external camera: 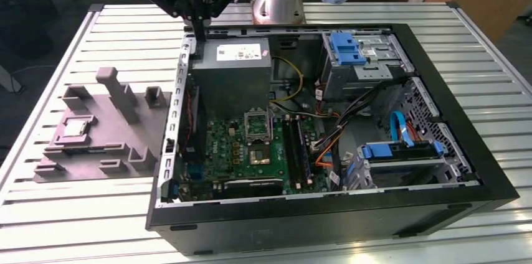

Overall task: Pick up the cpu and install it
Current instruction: 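Reach for the cpu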

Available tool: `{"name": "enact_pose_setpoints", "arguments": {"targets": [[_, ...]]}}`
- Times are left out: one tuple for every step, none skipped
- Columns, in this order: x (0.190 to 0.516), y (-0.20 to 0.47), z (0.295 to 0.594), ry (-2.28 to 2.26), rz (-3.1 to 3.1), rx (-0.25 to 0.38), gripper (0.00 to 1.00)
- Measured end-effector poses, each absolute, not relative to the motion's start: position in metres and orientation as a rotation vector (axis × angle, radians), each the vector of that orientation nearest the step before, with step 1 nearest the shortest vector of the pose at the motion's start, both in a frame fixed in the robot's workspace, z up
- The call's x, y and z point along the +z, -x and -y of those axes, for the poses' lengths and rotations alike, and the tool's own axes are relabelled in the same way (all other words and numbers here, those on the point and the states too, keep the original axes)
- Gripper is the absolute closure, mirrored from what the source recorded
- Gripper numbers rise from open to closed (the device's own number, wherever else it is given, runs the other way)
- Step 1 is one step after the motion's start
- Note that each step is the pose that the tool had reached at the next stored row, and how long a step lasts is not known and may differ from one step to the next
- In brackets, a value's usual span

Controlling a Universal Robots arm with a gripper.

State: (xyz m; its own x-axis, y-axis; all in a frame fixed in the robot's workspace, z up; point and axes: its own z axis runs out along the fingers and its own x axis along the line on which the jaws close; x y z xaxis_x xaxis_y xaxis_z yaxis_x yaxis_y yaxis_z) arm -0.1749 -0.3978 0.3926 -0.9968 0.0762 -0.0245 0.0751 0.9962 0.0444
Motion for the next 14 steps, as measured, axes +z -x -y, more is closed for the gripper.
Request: {"name": "enact_pose_setpoints", "arguments": {"targets": [[0.3927, 0.1751, 0.3978, -0.118, -3.113, 0.068, 0.89], [0.3926, 0.1753, 0.3978, -0.118, -3.112, 0.068, 0.89], [0.3926, 0.1758, 0.3978, -0.118, -3.112, 0.068, 0.89], [0.3926, 0.1765, 0.3978, -0.118, -3.112, 0.068, 0.89], [0.3926, 0.1766, 0.3978, -0.118, -3.112, 0.068, 0.89], [0.3926, 0.1767, 0.3978, -0.118, -3.112, 0.068, 0.89], [0.3926, 0.1769, 0.3978, -0.118, -3.113, 0.068, 0.89], [0.3926, 0.1771, 0.3978, -0.118, -3.113, 0.068, 0.89], [0.3926, 0.1773, 0.3978, -0.118, -3.112, 0.068, 0.89], [0.3926, 0.1776, 0.3978, -0.118, -3.112, 0.068, 0.89], [0.3926, 0.1778, 0.3978, -0.118, -3.113, 0.068, 0.89], [0.3926, 0.1781, 0.3978, -0.118, -3.113, 0.068, 0.89], [0.3926, 0.1783, 0.3978, -0.118, -3.113, 0.068, 0.89], [0.3925, 0.1785, 0.3978, -0.118, -3.112, 0.068, 0.89]]}}
